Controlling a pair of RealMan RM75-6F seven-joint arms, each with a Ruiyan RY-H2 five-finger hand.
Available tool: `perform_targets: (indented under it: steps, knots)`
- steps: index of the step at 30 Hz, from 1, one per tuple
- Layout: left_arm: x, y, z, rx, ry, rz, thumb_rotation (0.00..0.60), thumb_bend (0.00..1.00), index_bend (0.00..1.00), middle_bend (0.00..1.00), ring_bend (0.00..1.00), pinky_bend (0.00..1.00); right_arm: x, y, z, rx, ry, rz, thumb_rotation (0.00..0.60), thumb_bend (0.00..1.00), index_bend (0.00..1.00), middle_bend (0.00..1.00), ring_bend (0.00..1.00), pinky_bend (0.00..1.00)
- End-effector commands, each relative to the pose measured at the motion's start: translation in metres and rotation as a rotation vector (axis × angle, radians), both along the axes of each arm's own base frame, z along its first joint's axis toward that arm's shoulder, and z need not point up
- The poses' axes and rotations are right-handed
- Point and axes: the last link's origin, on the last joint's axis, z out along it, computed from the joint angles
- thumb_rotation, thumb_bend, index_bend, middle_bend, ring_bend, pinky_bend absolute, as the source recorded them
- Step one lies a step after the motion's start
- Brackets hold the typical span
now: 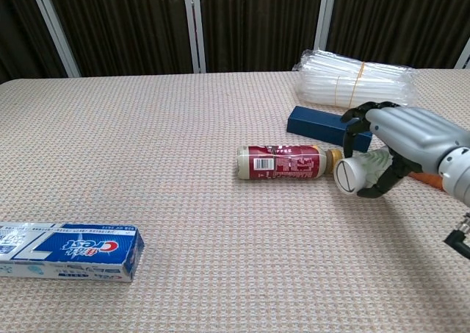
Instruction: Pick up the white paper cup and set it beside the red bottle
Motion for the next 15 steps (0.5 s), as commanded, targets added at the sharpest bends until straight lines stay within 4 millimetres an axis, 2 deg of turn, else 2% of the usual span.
perform_targets:
  steps: [1, 7, 15]
  knots:
    - [0.000, 0.000, 0.000, 0.001, 0.001, 0.000, 0.600, 0.10, 0.00, 0.00, 0.00, 0.00, 0.015, 0.001, 0.005, 0.087, -0.335, -0.160, 0.600, 0.13, 0.51, 0.16, 0.00, 0.00]
    - [0.000, 0.000, 0.000, 0.002, 0.002, 0.000, 0.600, 0.09, 0.00, 0.00, 0.00, 0.00, 0.019, -0.005, 0.001, 0.129, -0.580, -0.280, 0.600, 0.13, 0.51, 0.16, 0.00, 0.00]
    - [0.000, 0.000, 0.000, 0.002, 0.004, -0.001, 0.600, 0.09, 0.00, 0.00, 0.00, 0.00, 0.018, -0.013, -0.007, 0.096, -0.710, -0.340, 0.600, 0.12, 0.51, 0.16, 0.00, 0.00]
